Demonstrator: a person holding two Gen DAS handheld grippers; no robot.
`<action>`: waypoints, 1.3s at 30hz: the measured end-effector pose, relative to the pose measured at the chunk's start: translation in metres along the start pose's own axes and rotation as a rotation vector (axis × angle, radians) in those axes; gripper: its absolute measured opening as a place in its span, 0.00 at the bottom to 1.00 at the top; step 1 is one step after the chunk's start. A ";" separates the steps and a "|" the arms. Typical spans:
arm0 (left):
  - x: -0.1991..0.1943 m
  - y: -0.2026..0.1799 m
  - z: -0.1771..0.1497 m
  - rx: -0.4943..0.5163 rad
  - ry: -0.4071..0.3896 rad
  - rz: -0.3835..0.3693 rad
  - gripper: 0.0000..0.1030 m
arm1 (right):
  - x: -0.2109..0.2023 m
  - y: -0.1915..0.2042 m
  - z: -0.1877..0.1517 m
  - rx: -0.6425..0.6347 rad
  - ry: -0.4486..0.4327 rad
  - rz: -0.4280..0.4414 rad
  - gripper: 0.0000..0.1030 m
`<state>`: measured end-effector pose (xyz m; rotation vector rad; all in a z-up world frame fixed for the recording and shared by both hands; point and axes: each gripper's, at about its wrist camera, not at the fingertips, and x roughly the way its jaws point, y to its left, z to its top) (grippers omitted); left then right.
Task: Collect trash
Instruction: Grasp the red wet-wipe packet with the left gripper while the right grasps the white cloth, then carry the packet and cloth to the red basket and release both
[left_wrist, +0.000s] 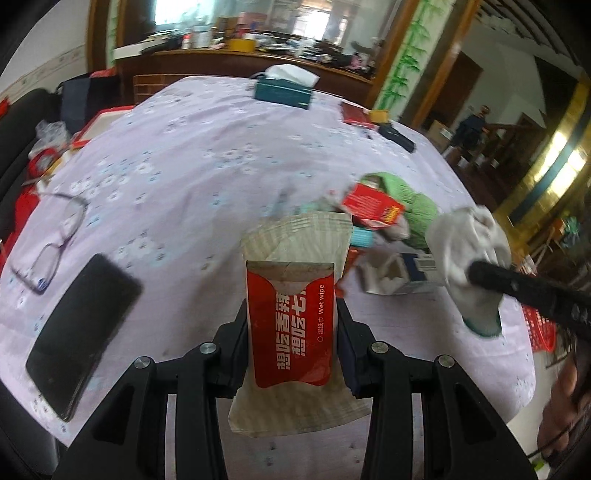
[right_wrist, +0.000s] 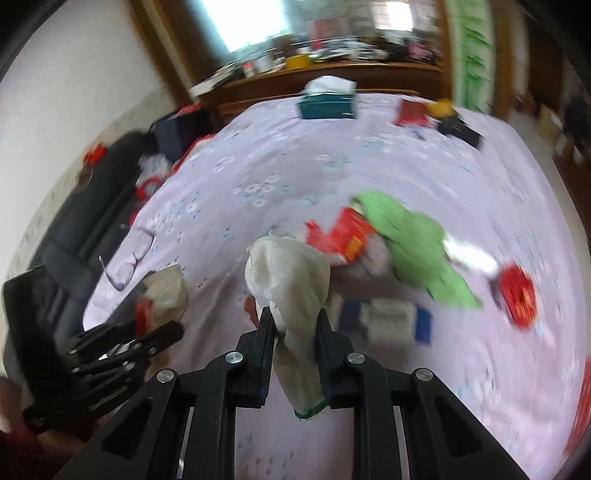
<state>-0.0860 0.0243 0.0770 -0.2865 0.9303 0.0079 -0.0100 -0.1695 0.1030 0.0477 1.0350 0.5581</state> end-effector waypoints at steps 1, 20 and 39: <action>0.001 -0.005 0.000 0.009 0.001 -0.007 0.38 | -0.005 -0.005 -0.005 0.025 0.000 -0.001 0.22; -0.011 -0.143 -0.008 0.138 -0.043 -0.043 0.38 | -0.106 -0.104 -0.045 0.150 -0.107 -0.019 0.22; -0.012 -0.246 -0.018 0.298 -0.028 -0.062 0.38 | -0.164 -0.187 -0.081 0.269 -0.190 -0.024 0.22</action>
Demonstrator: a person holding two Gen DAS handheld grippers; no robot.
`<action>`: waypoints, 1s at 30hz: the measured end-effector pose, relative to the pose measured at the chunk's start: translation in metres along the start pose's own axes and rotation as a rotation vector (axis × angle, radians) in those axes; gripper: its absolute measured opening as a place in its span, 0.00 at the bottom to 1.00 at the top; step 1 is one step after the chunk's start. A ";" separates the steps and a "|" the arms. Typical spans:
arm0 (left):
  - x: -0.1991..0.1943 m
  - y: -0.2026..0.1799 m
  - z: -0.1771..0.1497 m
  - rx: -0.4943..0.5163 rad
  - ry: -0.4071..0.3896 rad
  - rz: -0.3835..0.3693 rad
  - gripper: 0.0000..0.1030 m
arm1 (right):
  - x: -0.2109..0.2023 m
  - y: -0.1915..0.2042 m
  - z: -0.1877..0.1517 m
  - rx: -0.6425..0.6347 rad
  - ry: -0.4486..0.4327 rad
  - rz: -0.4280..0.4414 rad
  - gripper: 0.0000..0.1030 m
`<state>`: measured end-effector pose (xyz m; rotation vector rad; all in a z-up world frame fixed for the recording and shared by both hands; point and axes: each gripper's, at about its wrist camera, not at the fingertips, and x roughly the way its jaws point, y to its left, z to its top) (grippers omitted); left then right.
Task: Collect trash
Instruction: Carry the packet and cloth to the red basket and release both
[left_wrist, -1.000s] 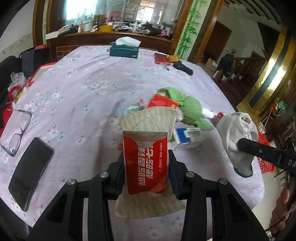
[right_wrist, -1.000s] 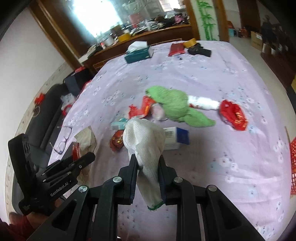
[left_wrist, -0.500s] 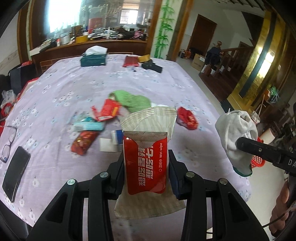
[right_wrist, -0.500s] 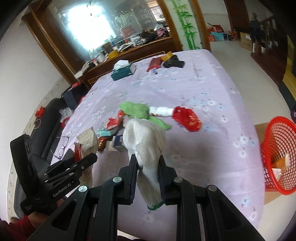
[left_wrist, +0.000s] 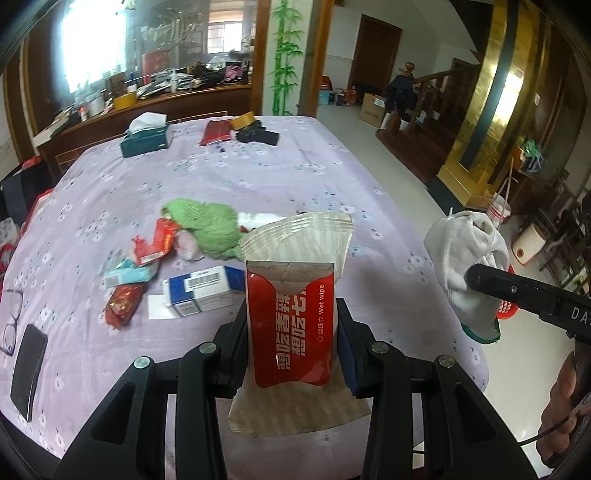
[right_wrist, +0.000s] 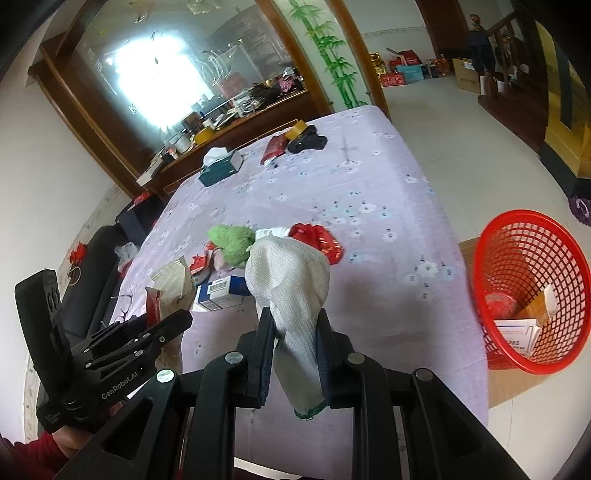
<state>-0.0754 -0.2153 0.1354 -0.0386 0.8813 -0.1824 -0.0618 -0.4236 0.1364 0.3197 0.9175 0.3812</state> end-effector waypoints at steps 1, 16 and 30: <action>0.000 -0.003 0.001 0.005 0.000 -0.002 0.38 | -0.003 -0.005 0.000 0.004 -0.003 -0.002 0.22; 0.012 -0.042 0.020 0.069 -0.011 -0.047 0.38 | -0.029 -0.043 0.004 0.075 -0.053 -0.043 0.22; 0.026 -0.077 0.038 0.137 -0.009 -0.111 0.38 | -0.049 -0.073 0.008 0.150 -0.090 -0.098 0.22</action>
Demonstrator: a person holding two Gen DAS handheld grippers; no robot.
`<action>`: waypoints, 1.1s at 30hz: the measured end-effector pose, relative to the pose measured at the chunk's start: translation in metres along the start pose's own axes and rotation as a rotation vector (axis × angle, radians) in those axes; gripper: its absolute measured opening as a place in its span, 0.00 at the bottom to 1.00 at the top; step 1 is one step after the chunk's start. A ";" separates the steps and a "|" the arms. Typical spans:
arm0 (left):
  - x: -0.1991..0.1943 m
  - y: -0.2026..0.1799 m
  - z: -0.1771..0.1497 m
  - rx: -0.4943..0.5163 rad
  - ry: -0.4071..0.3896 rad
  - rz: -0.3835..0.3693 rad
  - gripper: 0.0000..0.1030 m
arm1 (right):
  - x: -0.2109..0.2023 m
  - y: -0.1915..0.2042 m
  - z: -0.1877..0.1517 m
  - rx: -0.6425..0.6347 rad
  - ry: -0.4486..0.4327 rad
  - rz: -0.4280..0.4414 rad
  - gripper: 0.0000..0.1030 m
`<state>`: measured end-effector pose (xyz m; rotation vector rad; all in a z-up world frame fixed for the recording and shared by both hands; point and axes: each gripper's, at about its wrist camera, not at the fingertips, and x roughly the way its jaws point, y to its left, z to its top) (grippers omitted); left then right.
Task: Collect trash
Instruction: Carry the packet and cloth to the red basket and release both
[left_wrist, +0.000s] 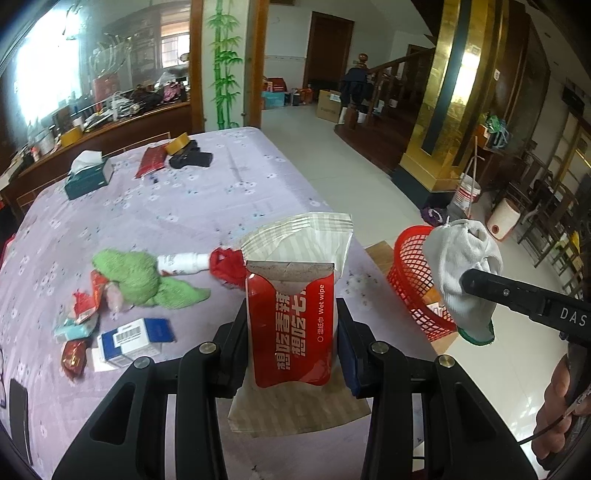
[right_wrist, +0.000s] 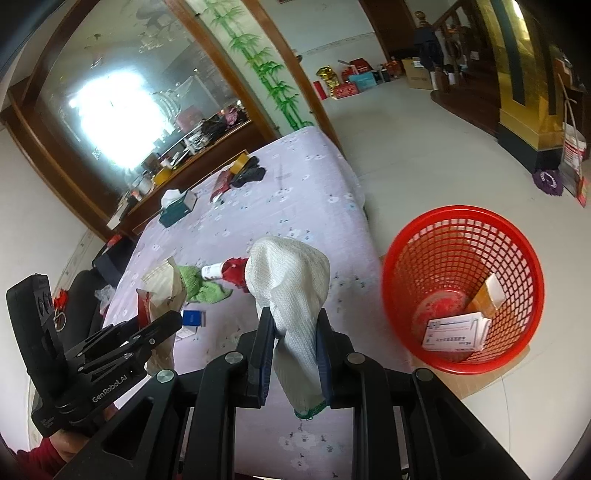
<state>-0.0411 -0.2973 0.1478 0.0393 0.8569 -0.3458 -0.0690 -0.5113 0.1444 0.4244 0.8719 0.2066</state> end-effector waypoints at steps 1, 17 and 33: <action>0.001 -0.003 0.001 0.006 0.001 -0.005 0.38 | -0.001 -0.002 0.000 0.005 -0.002 -0.003 0.22; 0.019 -0.052 0.021 0.098 0.006 -0.086 0.38 | -0.024 -0.049 0.008 0.122 -0.051 -0.072 0.23; 0.064 -0.116 0.044 0.141 0.085 -0.241 0.39 | -0.042 -0.122 0.019 0.299 -0.073 -0.150 0.24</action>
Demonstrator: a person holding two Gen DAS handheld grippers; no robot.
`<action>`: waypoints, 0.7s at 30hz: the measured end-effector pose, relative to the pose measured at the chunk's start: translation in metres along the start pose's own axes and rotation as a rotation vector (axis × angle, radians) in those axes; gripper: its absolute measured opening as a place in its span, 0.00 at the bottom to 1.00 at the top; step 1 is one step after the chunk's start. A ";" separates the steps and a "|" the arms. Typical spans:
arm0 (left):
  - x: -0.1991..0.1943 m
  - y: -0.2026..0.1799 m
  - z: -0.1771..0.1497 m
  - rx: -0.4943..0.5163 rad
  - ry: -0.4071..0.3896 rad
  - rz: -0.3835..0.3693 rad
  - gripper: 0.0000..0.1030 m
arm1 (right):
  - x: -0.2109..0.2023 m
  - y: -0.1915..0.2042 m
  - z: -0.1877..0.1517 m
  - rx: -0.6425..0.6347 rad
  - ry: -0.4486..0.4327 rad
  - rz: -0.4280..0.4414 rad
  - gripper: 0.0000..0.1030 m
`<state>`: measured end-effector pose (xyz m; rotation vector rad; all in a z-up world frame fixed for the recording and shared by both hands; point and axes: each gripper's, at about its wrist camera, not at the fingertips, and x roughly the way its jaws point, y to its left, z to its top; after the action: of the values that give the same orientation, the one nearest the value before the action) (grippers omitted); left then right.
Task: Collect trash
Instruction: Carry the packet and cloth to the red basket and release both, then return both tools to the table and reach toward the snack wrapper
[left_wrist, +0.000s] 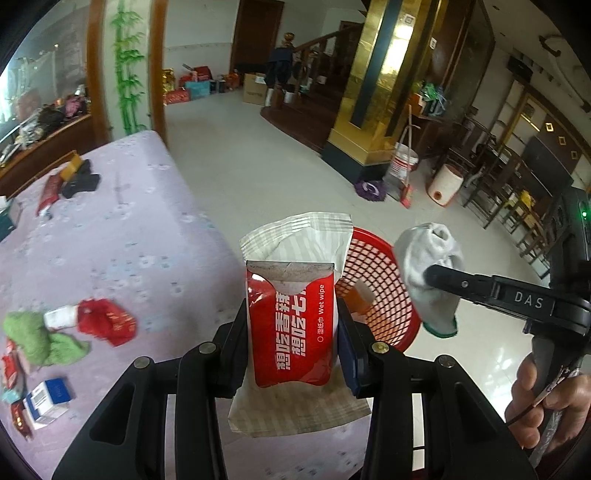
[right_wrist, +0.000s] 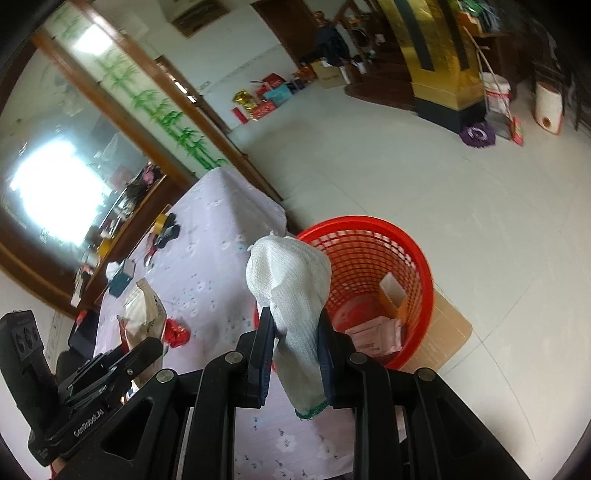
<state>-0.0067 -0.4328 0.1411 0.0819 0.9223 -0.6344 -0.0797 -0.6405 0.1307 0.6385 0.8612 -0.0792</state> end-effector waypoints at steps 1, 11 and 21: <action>0.004 -0.003 0.003 -0.002 0.004 -0.010 0.39 | 0.001 -0.003 0.002 0.006 0.001 -0.001 0.24; 0.039 -0.029 0.030 0.004 0.010 -0.044 0.62 | 0.011 -0.021 0.037 0.018 -0.022 -0.048 0.47; 0.012 0.004 0.011 -0.068 0.000 0.009 0.62 | 0.000 -0.005 0.034 -0.077 -0.043 -0.091 0.58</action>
<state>0.0084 -0.4392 0.1375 0.0250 0.9424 -0.5939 -0.0577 -0.6631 0.1448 0.5242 0.8475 -0.1409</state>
